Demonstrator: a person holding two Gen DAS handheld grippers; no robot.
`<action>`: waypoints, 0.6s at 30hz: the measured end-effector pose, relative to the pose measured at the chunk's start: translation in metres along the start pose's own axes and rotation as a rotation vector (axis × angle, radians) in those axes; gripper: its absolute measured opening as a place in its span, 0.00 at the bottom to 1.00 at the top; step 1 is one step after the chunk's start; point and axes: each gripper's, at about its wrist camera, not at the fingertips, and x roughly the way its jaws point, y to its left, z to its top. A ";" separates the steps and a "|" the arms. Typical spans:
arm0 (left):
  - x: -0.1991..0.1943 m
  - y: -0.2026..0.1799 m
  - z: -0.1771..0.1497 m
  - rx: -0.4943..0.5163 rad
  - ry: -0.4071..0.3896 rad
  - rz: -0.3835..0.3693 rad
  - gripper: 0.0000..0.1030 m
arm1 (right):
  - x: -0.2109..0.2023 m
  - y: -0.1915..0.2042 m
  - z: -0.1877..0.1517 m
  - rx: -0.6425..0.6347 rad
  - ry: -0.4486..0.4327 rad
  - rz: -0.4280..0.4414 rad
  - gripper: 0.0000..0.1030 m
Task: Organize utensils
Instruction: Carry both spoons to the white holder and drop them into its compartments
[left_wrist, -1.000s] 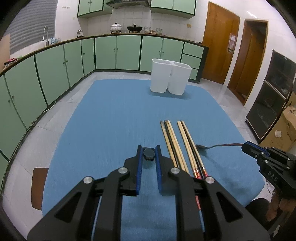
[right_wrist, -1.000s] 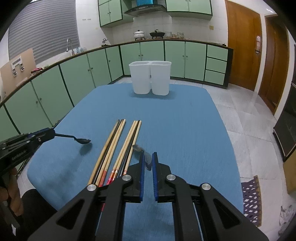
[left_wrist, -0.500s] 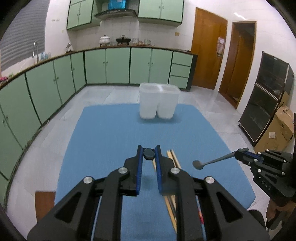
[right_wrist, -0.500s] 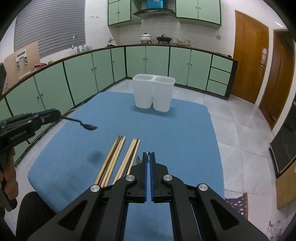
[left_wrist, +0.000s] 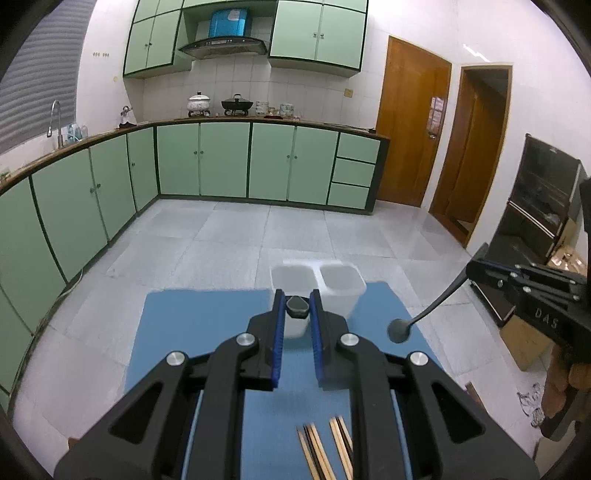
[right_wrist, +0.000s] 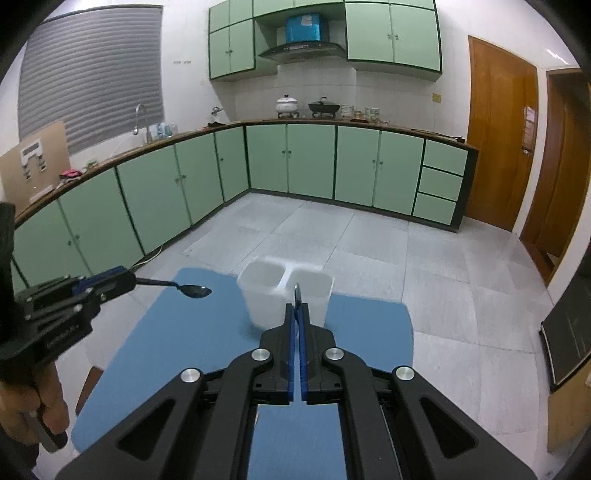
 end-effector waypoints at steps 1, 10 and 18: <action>0.014 0.001 0.010 -0.003 0.003 -0.001 0.12 | 0.011 -0.004 0.009 0.003 0.003 -0.004 0.02; 0.111 0.002 0.032 -0.003 0.089 0.005 0.12 | 0.103 -0.023 0.043 0.004 0.026 -0.046 0.02; 0.159 0.007 0.014 0.006 0.164 0.023 0.13 | 0.162 -0.031 0.028 -0.002 0.099 -0.050 0.02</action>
